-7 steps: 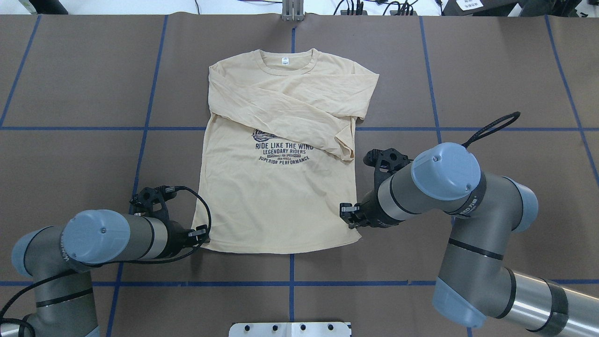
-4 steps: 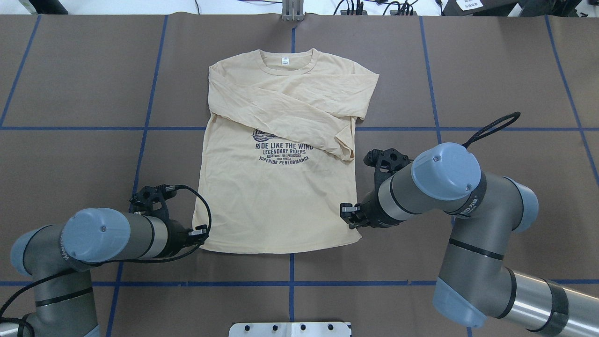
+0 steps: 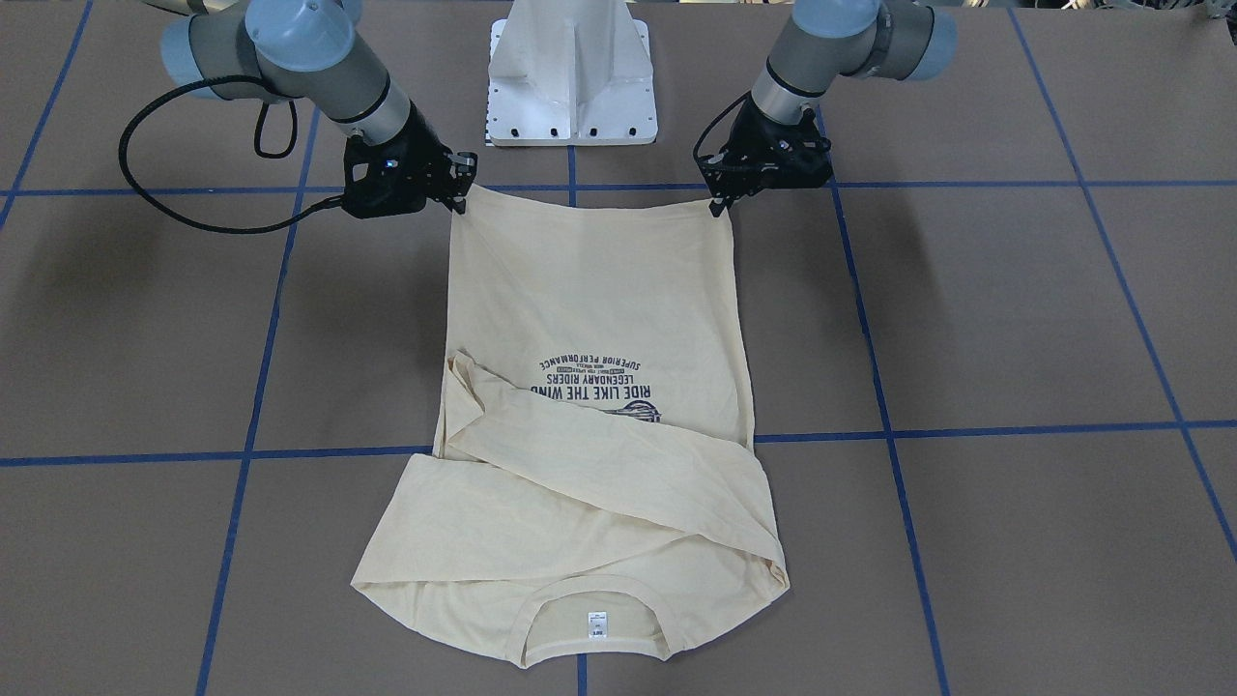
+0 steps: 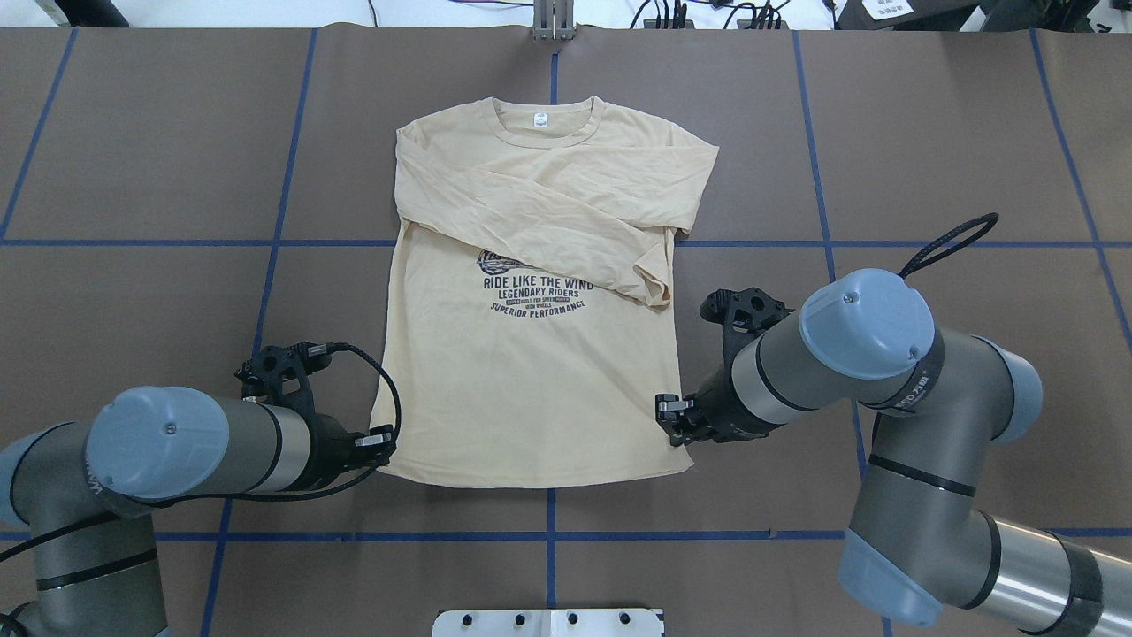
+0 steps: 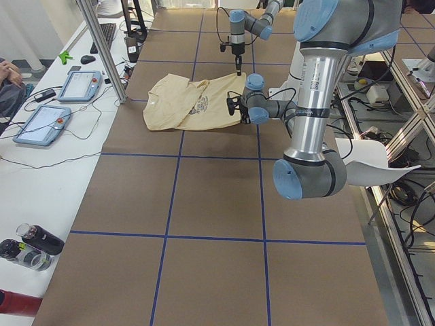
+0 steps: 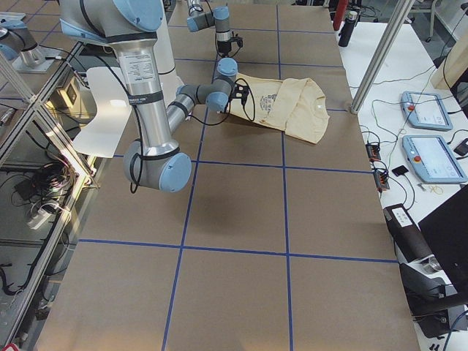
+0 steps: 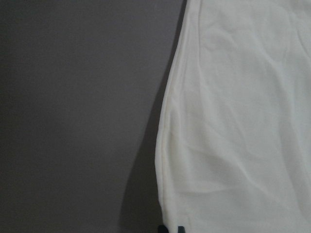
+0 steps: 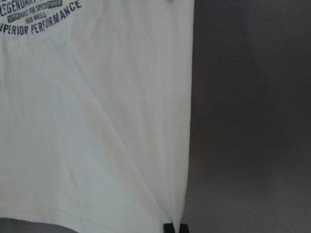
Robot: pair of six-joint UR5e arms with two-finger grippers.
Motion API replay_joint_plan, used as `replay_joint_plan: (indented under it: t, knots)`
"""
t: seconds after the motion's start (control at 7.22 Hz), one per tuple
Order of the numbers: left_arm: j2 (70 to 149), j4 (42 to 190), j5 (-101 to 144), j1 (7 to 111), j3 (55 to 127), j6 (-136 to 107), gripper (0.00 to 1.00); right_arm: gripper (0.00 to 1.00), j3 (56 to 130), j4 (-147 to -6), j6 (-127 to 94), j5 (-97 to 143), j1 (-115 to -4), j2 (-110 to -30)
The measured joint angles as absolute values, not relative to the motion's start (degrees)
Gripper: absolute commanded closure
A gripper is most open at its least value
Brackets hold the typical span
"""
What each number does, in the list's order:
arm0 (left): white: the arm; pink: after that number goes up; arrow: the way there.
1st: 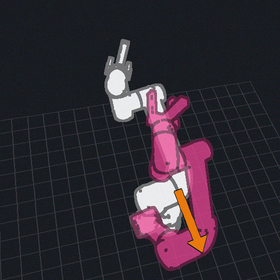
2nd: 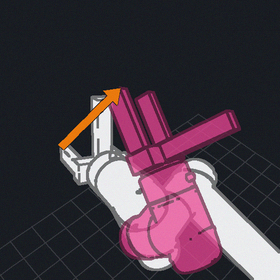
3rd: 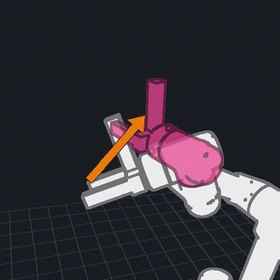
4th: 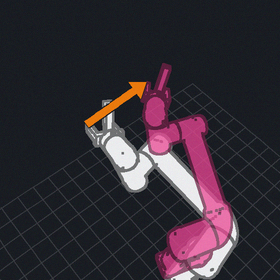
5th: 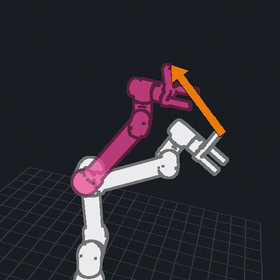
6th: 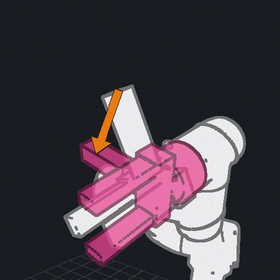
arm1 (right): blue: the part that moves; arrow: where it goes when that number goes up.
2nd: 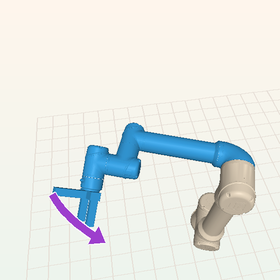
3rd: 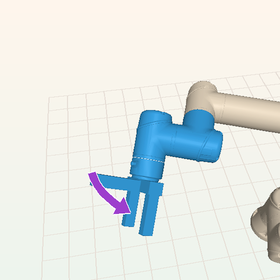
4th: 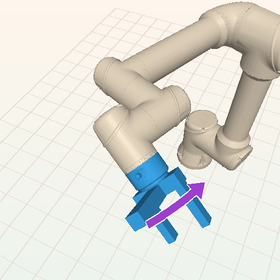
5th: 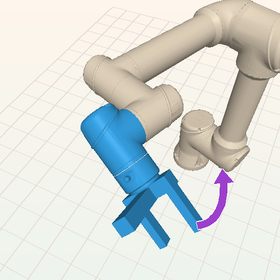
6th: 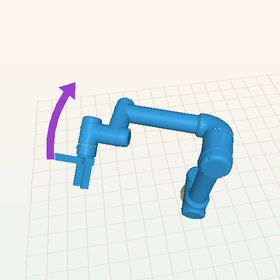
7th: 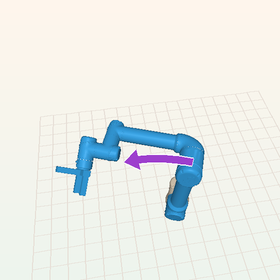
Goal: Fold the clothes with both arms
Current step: 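Lift the hem with both grippers and carry it over toward the collar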
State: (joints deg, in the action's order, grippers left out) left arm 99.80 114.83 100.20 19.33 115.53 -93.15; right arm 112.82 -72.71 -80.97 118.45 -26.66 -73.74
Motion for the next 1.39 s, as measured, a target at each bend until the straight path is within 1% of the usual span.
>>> replay_joint_plan:
  t: [0.28, 0.83, 1.11, 1.39]
  knots:
    - [99.7, 114.0, 100.7, 18.8, 117.1, -93.5, 1.0, 1.0, 114.5, -72.6, -82.7, 120.6, -25.4, -76.1]
    - [99.4, 113.7, 105.7, 15.1, 118.3, -93.7, 1.0, 1.0, 115.6, -72.3, -87.8, 128.0, -20.1, -77.3]
    - [99.8, 113.7, 108.4, 15.3, 120.2, -93.7, 1.0, 1.0, 115.5, -72.0, -88.1, 129.2, -21.5, -77.0]
    - [102.2, 113.7, 110.1, 20.8, 121.1, -93.4, 1.0, 1.0, 115.3, -71.9, -87.6, 129.5, -27.3, -76.8]
